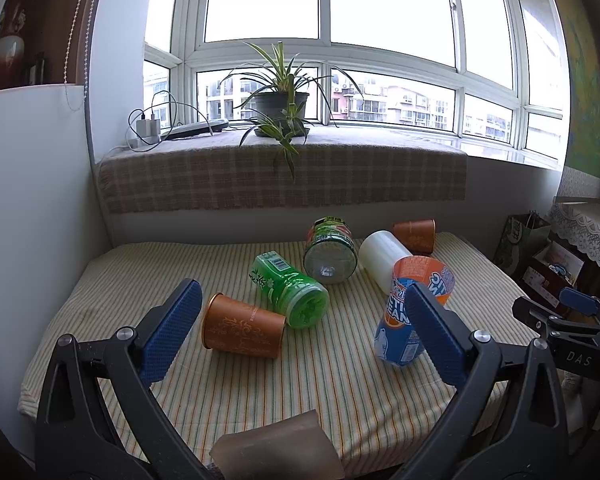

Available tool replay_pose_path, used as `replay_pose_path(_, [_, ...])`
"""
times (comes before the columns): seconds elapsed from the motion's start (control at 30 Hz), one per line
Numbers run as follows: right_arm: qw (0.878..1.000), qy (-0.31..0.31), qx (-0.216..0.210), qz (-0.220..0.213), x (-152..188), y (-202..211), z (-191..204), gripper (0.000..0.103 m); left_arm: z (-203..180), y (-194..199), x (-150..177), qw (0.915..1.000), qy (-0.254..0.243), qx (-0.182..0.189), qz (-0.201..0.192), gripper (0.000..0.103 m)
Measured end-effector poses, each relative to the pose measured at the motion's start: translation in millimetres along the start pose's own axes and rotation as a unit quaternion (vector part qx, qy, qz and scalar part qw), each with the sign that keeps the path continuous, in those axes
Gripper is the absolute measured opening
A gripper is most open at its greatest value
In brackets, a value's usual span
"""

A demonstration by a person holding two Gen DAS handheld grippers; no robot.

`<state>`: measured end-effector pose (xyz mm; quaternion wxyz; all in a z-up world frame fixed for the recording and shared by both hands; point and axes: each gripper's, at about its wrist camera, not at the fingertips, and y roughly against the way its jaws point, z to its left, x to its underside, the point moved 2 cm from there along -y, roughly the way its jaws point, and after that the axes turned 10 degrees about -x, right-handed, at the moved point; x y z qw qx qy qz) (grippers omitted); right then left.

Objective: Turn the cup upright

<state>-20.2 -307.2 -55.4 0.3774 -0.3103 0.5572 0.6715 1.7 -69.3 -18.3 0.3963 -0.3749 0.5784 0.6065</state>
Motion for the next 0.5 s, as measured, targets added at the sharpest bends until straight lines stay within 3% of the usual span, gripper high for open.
replay_pose_path(0.5, [1.000, 0.002, 0.002, 0.010, 3.7, -8.3, 0.1, 0.103, 4.0, -2.6, 2.3, 1.0000, 0.003, -0.004, -0.002, 0.103])
